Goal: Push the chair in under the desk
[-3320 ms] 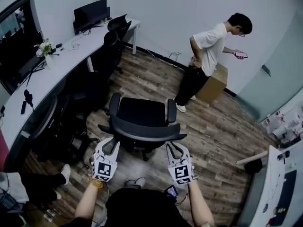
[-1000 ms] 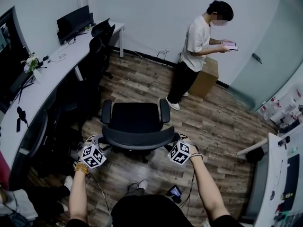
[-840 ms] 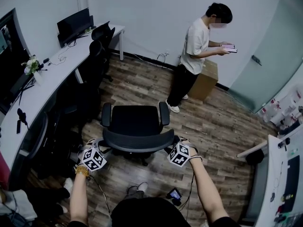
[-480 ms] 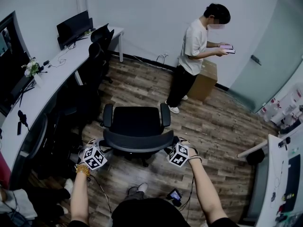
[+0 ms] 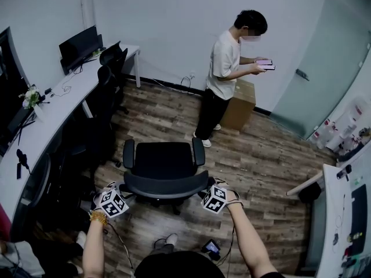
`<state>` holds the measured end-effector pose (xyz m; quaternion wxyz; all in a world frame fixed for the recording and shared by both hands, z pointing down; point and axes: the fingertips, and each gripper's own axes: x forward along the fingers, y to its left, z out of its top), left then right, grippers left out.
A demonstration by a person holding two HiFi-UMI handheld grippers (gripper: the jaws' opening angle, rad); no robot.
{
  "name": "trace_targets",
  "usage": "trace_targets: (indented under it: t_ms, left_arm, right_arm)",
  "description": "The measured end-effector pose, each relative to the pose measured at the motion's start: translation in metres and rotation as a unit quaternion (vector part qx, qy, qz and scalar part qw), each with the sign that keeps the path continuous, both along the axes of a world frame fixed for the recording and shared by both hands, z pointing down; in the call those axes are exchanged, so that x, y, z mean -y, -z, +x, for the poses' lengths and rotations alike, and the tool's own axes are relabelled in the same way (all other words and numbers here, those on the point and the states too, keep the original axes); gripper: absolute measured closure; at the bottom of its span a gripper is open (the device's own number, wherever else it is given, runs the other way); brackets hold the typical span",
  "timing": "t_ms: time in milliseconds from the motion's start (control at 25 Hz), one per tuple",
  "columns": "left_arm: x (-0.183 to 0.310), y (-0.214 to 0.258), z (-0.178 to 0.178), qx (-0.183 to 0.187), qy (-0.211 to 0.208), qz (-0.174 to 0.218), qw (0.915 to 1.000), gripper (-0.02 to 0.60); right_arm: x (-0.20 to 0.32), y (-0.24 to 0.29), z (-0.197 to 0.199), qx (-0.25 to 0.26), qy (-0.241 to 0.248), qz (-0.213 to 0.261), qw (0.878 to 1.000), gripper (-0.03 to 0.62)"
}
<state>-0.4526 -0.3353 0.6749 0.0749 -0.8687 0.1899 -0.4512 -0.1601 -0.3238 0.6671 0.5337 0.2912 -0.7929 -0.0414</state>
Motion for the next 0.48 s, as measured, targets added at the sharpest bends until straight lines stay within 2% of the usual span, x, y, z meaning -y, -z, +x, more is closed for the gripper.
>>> trace_targets:
  t_ms: [280,480]
  left_arm:
    - [-0.0006,0.0030,0.0072,-0.008,-0.001,0.020,0.9998,0.370]
    - [-0.0003,0.0043,0.0094,-0.008,0.001,0.020,0.9998,0.364]
  right_arm:
    - [-0.0029,0.0011,0.0070,0.004,0.002,0.001,1.000,0.355]
    - [-0.0033,0.0022,0.0090,0.002,0.005,-0.001,1.000,0.360]
